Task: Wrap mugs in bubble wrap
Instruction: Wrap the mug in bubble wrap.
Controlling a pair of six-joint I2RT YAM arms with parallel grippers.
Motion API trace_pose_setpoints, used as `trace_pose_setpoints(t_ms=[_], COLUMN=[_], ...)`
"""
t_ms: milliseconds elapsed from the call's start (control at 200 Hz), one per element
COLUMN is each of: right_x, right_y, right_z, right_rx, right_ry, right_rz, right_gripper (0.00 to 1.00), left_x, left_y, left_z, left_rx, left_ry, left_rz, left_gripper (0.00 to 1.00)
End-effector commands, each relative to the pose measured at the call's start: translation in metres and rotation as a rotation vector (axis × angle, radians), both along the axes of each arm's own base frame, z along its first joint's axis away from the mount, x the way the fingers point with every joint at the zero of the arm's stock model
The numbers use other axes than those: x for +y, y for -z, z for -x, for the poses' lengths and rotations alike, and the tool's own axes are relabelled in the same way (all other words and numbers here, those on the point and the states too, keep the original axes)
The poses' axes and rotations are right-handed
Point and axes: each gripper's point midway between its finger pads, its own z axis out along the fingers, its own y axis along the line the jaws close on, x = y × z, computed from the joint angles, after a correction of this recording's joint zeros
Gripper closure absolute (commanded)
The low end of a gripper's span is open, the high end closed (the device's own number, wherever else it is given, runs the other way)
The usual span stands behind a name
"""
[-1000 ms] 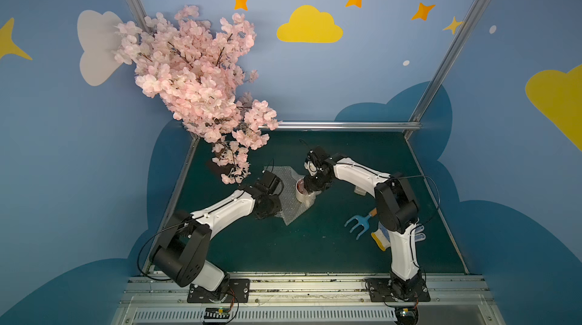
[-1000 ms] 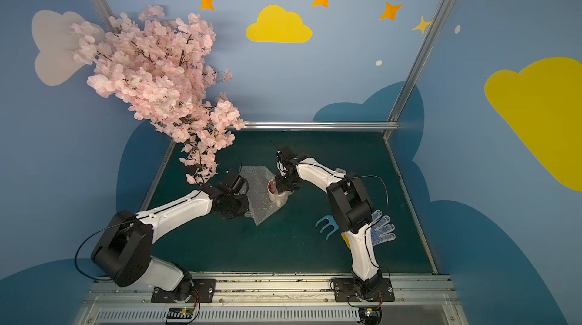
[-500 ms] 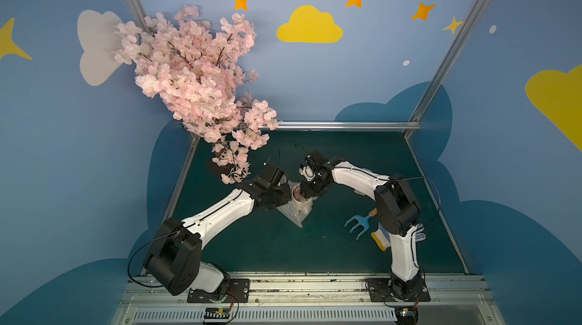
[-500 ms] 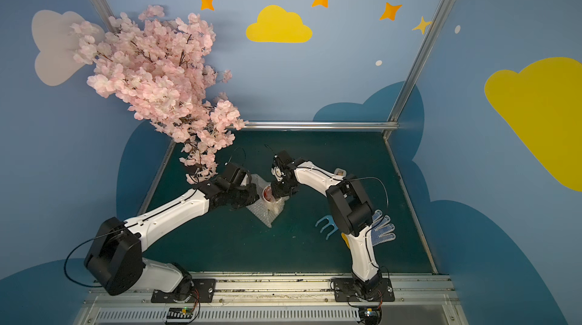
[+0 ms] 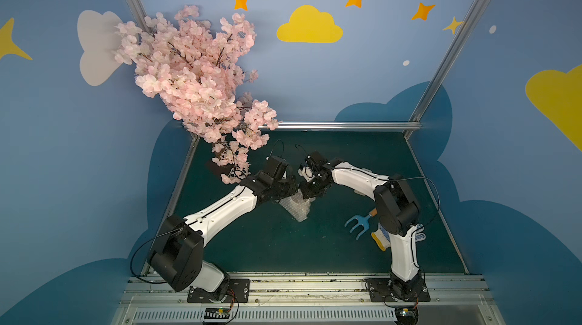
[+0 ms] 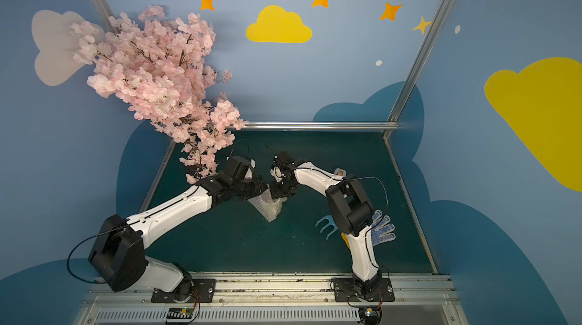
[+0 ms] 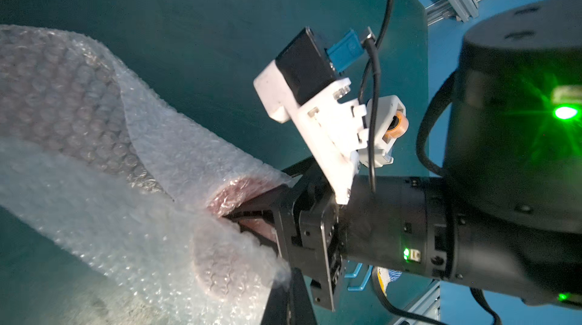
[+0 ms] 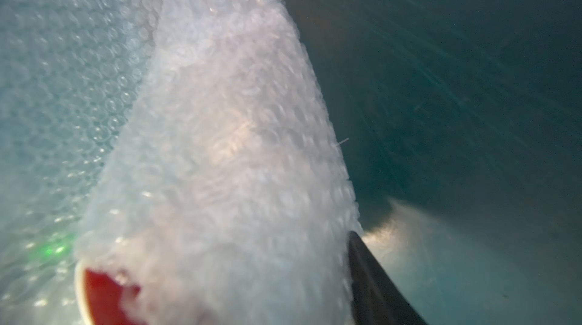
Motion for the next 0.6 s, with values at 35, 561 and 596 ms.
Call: trace_pose_setpoints(t_ms=[35,561,596], right_x=[0.003,0.001,0.000], right_y=[0.006,-0.039,-0.042], right_z=[0.013,-0.001,-0.002], right_rx=[0.090,0.082,0.073], right_ry=[0.012,0.066,0.067], right_rz=[-0.036,-0.169,-0.168], right_gripper=[0.50,0.48,0.48], left_x=[-0.009,-0.004,-0.003], left_y=[0.006,0.054,0.057], left_z=[-0.011,-0.007,-0.007], left_rx=[0.002,0.099,0.103], left_ry=[-0.017,-0.052,-0.054], left_rz=[0.029,-0.018,-0.024], left_gripper=[0.96,0.96,0.96])
